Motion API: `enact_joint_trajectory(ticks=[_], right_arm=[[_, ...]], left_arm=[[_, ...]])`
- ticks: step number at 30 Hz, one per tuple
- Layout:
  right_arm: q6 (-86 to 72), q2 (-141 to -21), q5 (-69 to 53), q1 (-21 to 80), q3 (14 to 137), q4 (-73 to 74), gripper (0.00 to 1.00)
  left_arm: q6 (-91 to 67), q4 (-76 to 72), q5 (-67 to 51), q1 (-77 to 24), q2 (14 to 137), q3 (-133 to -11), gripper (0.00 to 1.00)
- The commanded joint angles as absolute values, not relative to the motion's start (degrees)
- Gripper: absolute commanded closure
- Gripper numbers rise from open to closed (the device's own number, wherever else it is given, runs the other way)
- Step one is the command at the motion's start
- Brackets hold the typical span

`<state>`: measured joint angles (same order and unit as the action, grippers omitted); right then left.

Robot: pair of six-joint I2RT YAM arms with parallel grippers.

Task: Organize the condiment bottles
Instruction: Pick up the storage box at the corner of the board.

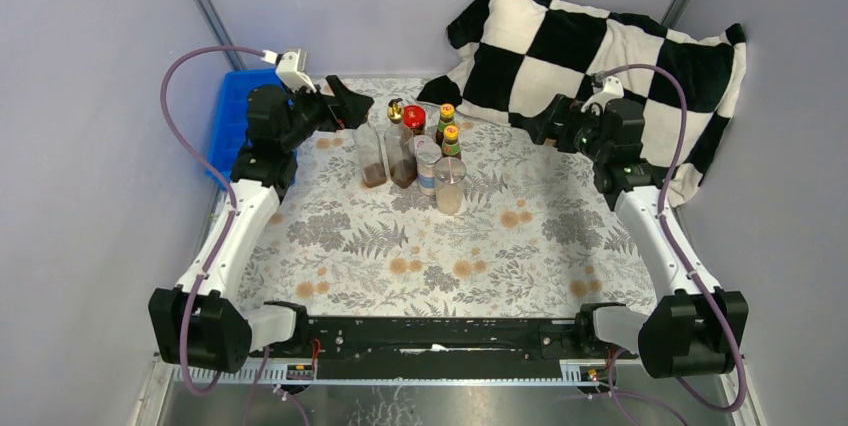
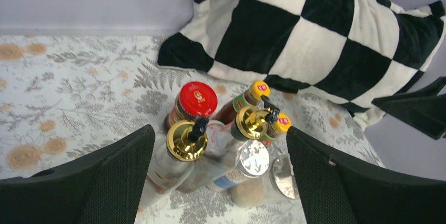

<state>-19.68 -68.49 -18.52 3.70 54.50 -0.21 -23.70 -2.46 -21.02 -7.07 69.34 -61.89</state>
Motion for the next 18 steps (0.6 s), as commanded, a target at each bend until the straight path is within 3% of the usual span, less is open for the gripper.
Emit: enact_joint_trajectory(ticks=[1, 14, 18], right_arm=[[-18.42, -68.11, -22.2, 3.74, 59.14, 2.28, 0.0], [-20.88, -67.8, -31.75, 3.85, 63.54, 4.82, 0.0], [-21.3, -70.58, -33.53, 5.99, 67.59, 7.89, 0.0]], left_arm=[[-23.03, 2.84, -24.31, -6.94, 67.46, -65.62, 0.01], [-22.5, 14.55, -4.66, -6.36, 60.49, -72.92, 0.01], [-23.71, 21.81, 7.81, -5.16, 64.37, -76.63, 0.01]])
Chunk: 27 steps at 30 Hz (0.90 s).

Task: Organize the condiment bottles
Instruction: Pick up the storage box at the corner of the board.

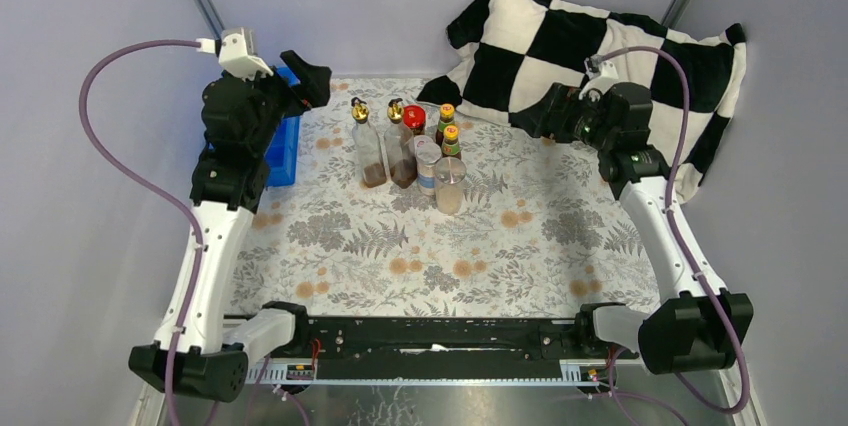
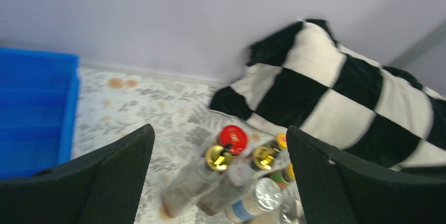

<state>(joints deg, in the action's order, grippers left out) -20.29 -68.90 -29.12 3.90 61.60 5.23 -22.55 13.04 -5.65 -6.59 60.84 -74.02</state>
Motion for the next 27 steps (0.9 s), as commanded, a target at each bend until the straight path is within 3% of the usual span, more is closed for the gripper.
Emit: enact_joint_trajectory(ticks=[1, 5, 10, 15, 27], right_arm=[[-19.66, -70.88, -31.76, 7.53, 68.58, 10.45, 0.0], [-12.65, -72.21, -20.96, 16.81, 74.56, 19.62, 0.0], [-11.33, -71.9, -23.82, 18.63, 73.65, 18.44, 0.0], [-10.9, -72.9, -21.95, 18.55, 69.96, 16.11, 0.0], [-12.05, -77.87, -22.67, 18.53, 66.98, 12.48, 0.01]], left_arm=[[-23.95, 21.95, 9.22, -4.57, 65.07, -76.46, 0.01], [-27.7, 29.68, 13.77, -1.33, 72.07, -80.37, 0.01], [-28.5, 32.74, 20.53, -0.67, 78.14, -79.38, 0.01], [-27.22, 23.68, 5.39, 5.18, 79.31, -73.09, 0.01], [-26.48, 24.87, 11.42, 7.29, 92.65, -75.39, 0.01]])
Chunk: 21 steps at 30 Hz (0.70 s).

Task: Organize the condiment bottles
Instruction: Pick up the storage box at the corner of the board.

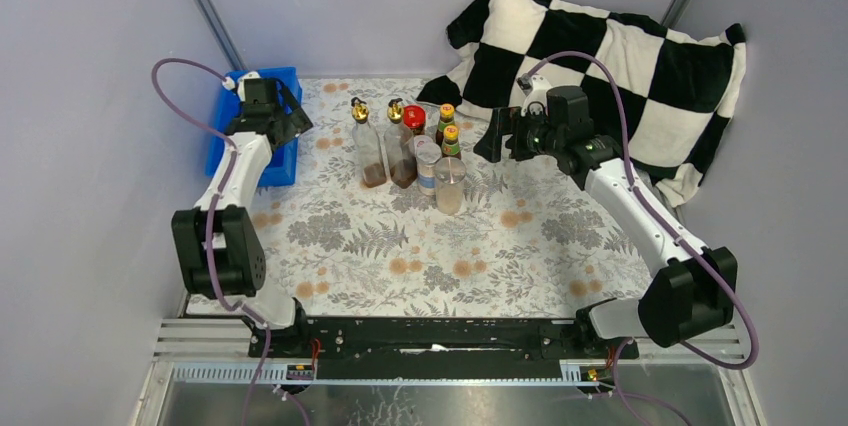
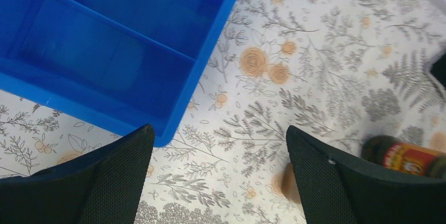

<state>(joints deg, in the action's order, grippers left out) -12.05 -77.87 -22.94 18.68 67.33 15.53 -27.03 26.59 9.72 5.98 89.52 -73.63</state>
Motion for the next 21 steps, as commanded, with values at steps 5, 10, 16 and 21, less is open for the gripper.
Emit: enact_joint_trajectory(ticks=[5, 10, 16, 21], right_arm=[[-12.23, -77.86, -22.48, 18.54, 65.89, 12.07, 0.01], [-12.96, -77.61, -23.53, 18.54, 64.36, 10.89, 0.02], [-13.1, -78.25, -23.97, 18.54, 63.24, 10.34, 0.03], [-13.1, -78.46, -24.42, 18.55, 63.37, 10.46, 0.04]], left_arm=[[-25.31, 24.67, 15.14, 7.25, 97.04, -78.46, 0.06], [-22.9, 23.2, 16.7, 7.3, 101.11, -81.5, 0.11], [-21.56, 24.57, 16.43, 7.62, 107.15, -84.87, 0.19], [-22.36, 23.44, 15.82, 7.62, 108.78, -84.07, 0.2]])
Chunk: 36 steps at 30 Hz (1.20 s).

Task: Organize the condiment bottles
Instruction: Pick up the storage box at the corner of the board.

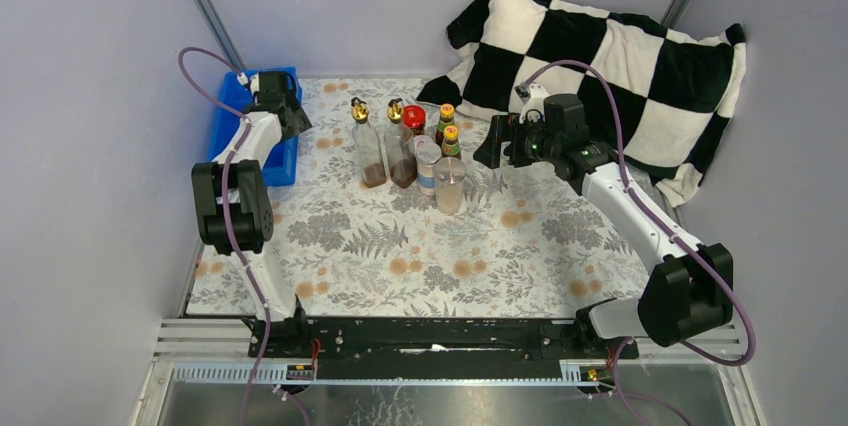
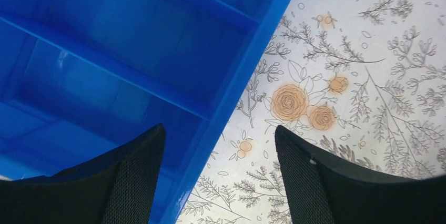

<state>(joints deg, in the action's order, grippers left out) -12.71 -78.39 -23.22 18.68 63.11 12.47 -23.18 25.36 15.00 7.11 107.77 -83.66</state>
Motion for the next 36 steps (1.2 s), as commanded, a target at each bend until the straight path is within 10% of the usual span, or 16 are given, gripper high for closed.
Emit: enact_joint_trajectory(ticks=[1, 13, 22, 36], right_arm=[[-13.1, -78.48, -24.44, 18.54, 63.37, 10.46, 0.04], [-13.05, -78.31, -24.25, 18.52, 63.28, 10.85, 0.05], [-13.63, -78.26, -26.88, 18.5, 61.84, 9.67, 0.07], [-14.79, -75.02, -27.83, 18.54, 59.53, 10.12, 0.11]], left_arm=[[-22.4, 23.2, 15.59, 7.65, 109.13, -83.93, 0.2], [-23.07, 18.7, 11.99, 7.71, 115.63, -82.78, 0.45], [-24.59, 21.41, 12.15, 7.47, 115.55, -84.37, 1.0], [-26.44, 26.97, 19.0, 2.61, 97.11, -84.46, 1.0]])
